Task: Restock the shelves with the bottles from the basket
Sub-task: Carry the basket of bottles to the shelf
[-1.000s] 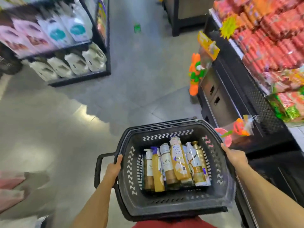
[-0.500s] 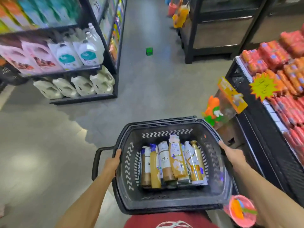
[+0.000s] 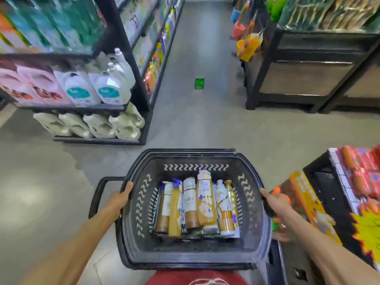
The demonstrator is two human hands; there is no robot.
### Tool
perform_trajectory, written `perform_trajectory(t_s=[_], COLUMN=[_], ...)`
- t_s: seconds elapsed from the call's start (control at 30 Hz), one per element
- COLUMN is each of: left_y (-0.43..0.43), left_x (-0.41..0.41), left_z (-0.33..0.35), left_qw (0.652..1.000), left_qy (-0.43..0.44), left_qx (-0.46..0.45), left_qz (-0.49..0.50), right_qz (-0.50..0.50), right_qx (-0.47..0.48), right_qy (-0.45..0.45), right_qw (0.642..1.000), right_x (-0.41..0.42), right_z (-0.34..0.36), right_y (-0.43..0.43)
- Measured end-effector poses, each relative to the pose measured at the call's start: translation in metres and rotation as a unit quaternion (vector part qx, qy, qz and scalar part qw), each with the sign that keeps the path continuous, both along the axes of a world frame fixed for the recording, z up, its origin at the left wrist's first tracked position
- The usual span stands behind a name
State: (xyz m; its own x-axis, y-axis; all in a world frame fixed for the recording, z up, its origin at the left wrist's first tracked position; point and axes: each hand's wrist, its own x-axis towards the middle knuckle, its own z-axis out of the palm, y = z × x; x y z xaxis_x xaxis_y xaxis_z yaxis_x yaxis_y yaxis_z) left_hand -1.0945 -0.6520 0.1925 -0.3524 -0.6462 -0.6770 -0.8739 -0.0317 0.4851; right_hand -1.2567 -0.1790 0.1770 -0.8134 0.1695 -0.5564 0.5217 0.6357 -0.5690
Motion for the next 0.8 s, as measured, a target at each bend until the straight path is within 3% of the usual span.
perform_trajectory(t_s=[0.13,0.23,0.47,0.67,0.8], left_y=[-0.018,-0.038,-0.080,-0.114,-0.132], left_x=[-0.078,-0.138,-0.297,-0.435,-0.525], left_z=[0.010,0.008,-0.012,-0.014,-0.007], left_qw=[0.999,0.999,1.000,0.999,0.999], left_qy=[-0.034,-0.033,-0.023,-0.036,-0.026], left_qx=[-0.020,-0.017,0.010,0.020,0.007], left_qz=[-0.002,0.031,0.003,-0.016,0.023], right_qz=[0.010,0.007,-0.037,-0.011,0.018], right_qx=[0.003,0.016,-0.011,0.028,0.017], right_qy=[-0.027,-0.017,-0.046,-0.037,-0.025], right_qw=[1.000,1.000,0.998,0.999,0.999], right_x=[-0.090,-0.159,-0.300,-0.440,-0.545], right_z=[0.003,0.006,-0.008,-0.008,0.004], right_y=[-0.015,-0.033,-0.066,-0.107,-0.139])
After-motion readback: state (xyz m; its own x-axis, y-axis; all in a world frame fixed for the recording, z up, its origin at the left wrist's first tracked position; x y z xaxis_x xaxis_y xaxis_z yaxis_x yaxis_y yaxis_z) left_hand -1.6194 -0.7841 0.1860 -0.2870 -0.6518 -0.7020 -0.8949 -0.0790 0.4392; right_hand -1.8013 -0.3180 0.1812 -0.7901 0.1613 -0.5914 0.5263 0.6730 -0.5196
